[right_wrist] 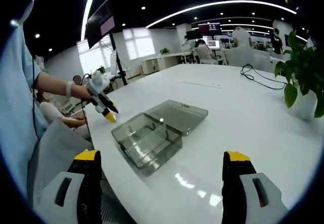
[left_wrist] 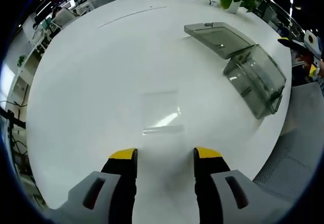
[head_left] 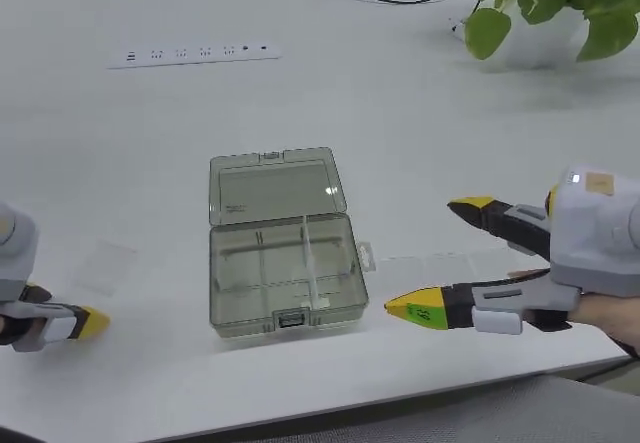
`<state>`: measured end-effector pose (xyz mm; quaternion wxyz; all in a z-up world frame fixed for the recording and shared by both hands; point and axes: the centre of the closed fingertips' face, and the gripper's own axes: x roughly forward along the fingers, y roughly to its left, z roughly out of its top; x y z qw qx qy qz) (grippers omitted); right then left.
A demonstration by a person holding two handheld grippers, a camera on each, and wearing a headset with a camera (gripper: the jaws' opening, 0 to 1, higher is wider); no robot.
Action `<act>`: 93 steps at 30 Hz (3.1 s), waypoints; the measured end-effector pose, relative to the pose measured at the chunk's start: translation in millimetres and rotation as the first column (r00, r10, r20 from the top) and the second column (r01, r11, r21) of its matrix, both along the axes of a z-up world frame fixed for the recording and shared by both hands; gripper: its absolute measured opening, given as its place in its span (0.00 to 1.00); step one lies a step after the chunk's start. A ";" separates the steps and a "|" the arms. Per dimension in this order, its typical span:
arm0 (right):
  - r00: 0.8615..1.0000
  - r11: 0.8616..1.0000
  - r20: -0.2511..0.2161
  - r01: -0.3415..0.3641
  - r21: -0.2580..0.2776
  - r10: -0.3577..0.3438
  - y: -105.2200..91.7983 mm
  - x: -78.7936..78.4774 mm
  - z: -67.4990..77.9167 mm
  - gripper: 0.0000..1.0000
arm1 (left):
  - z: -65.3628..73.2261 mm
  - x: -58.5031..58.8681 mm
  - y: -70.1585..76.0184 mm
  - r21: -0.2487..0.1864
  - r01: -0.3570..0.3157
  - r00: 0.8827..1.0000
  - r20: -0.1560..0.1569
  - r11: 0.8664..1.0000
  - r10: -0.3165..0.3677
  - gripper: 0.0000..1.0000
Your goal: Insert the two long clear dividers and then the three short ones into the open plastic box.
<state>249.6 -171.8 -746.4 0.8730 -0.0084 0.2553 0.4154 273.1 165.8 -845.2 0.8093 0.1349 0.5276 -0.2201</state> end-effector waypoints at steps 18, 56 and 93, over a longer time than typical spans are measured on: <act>1.000 1.000 -0.008 0.003 0.006 -0.002 0.6 0.6 1.5 1.00 | -0.3 -0.3 0.7 0.023 0.012 1.000 -0.017 1.000 -0.012 0.32; 0.998 1.000 -0.050 -0.028 0.012 0.028 9.9 4.9 -6.4 0.99 | 37.5 6.7 -26.0 -0.173 -0.088 0.989 0.102 0.981 0.107 0.30; 0.980 0.988 -0.200 0.035 0.151 -0.004 55.6 21.2 2.2 0.84 | 80.9 -1.1 -195.6 -0.447 0.081 0.980 0.199 0.891 0.011 0.30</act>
